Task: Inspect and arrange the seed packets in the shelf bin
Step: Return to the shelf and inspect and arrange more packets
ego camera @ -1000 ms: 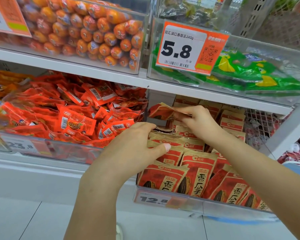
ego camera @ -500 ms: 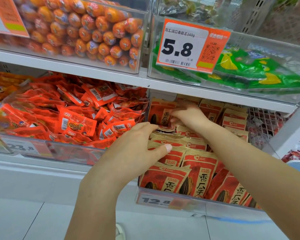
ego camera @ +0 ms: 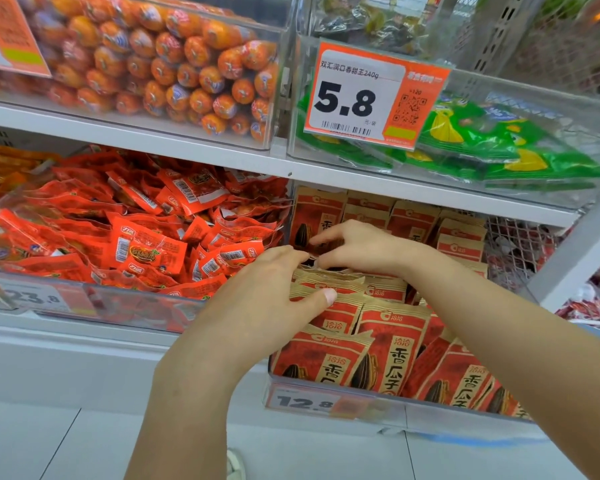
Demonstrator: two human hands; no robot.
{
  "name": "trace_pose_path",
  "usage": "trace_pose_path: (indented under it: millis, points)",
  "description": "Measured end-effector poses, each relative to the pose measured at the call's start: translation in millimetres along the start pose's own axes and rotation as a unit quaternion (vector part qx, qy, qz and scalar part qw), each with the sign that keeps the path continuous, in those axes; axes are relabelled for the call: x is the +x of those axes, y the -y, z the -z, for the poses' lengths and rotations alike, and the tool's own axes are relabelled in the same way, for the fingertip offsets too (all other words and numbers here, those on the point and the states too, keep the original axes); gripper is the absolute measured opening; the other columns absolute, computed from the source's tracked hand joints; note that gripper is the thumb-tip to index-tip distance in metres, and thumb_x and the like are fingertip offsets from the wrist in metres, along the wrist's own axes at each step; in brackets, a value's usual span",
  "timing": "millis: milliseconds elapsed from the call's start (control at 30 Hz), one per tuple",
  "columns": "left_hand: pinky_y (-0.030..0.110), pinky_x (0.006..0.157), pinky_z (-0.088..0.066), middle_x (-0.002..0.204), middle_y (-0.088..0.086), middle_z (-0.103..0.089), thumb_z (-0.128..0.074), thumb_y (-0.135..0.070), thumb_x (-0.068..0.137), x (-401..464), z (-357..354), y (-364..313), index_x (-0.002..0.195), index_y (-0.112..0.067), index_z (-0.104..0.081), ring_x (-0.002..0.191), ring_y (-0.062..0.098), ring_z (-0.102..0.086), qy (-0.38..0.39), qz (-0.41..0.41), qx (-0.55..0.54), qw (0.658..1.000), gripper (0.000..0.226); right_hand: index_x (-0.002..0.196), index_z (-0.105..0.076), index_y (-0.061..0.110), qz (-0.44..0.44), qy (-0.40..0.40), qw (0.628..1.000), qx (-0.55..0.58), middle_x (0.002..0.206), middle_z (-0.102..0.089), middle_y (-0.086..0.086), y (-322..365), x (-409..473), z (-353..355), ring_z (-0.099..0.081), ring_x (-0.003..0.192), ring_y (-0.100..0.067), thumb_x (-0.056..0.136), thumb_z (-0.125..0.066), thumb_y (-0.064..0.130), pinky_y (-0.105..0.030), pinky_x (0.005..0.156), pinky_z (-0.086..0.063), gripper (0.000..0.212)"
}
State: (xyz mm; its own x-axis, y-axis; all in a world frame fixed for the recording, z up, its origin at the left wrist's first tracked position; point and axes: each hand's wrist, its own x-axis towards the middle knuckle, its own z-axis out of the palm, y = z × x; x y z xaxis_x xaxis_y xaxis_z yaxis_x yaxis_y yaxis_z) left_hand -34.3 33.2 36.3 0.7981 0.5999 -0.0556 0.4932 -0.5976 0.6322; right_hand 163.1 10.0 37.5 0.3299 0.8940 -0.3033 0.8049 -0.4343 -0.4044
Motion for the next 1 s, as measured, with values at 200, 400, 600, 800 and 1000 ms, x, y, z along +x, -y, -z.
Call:
trace_pose_path:
  millis: [200,400,600,800,1000]
  points:
    - [0.029,0.112,-0.028,0.158,-0.018,-0.022,-0.049,-0.059,0.092,2,-1,2,0.151,-0.034,-0.029,0.143,0.006,-0.026,-0.002,-0.005,0.009,1.000,0.067,0.139,-0.052,0.020,-0.033,-0.048,0.988,-0.141,0.139,-0.056,-0.008,1,16,-9,-0.053,0.123,-0.027,0.099,-0.049,0.029,-0.033,0.097,-0.046,0.042]
    - [0.031,0.113,-0.031,0.157,-0.017,-0.025,-0.049,-0.059,0.091,3,0,3,0.150,-0.033,-0.029,0.141,0.007,-0.029,-0.003,-0.007,0.011,1.000,0.067,0.129,-0.058,0.008,-0.021,-0.075,0.978,-0.194,0.149,-0.042,-0.015,-6,25,-10,-0.050,0.124,-0.031,0.106,-0.038,0.029,-0.035,0.094,-0.043,0.037]
    - [0.029,0.108,-0.032,0.156,-0.016,-0.027,-0.049,-0.057,0.093,4,1,3,0.150,-0.032,-0.031,0.139,0.007,-0.032,-0.006,-0.007,0.010,1.000,0.065,0.145,-0.045,0.030,0.032,-0.155,0.966,-0.203,0.131,-0.062,-0.011,2,-4,-10,-0.062,0.110,-0.032,0.106,-0.035,0.023,-0.036,0.085,-0.051,0.041]
    - [0.033,0.110,-0.035,0.155,-0.013,-0.031,-0.050,-0.056,0.093,3,1,3,0.150,-0.029,-0.031,0.138,0.010,-0.035,-0.005,-0.011,0.016,1.000,0.066,0.147,-0.040,0.037,0.108,-0.259,0.946,-0.163,0.098,-0.073,-0.007,-3,-61,0,-0.065,0.092,-0.030,0.105,-0.038,0.022,-0.036,0.077,-0.046,0.044]
    - [0.039,0.101,-0.046,0.138,-0.005,-0.055,-0.055,-0.051,0.093,0,11,-1,0.142,-0.030,-0.045,0.123,0.015,-0.053,-0.067,-0.004,-0.017,0.998,0.054,0.134,-0.058,0.031,0.137,-0.337,0.928,-0.082,0.070,-0.049,0.024,-13,-100,5,-0.049,0.064,-0.008,0.101,-0.050,0.012,-0.022,0.059,-0.028,0.039]
